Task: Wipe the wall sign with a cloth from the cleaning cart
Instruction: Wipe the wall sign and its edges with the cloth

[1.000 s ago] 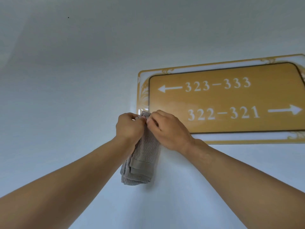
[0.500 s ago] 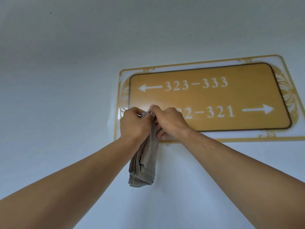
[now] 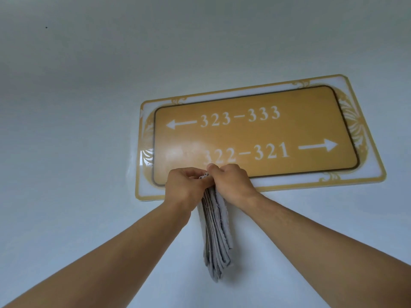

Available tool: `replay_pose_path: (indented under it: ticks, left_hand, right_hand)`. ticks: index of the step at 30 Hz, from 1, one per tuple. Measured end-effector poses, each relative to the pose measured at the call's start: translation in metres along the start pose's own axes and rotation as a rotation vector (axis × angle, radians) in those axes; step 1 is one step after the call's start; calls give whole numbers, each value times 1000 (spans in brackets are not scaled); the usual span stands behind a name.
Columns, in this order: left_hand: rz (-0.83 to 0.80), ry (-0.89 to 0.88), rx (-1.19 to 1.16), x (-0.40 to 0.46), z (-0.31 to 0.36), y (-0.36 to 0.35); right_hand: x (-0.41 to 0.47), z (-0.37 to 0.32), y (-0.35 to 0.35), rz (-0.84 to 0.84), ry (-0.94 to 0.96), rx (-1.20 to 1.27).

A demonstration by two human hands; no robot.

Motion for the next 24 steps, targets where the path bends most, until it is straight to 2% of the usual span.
replay_pose_path:
  ticks: [7, 14, 24]
  left_hand:
    - [-84, 71, -18, -19, 15, 4]
    - [-148, 167, -137, -43, 38, 32]
    - [-18, 183, -41, -72, 63, 92]
  right_hand:
    - [-23, -9, 14, -63, -78, 5]
    - [-43, -34, 20, -41, -88, -25]
    - [-92, -72, 33, -115, -215, 74]
Point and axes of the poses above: each hand's wrist, its own x-axis towards the middle knuckle, its own y-axis out of the back of the hand, z = x × y, the point moved 1 cm from there along x, towards the middle knuckle, and after that the axes turned 5 degrees about -x, right-handed, at the moved point
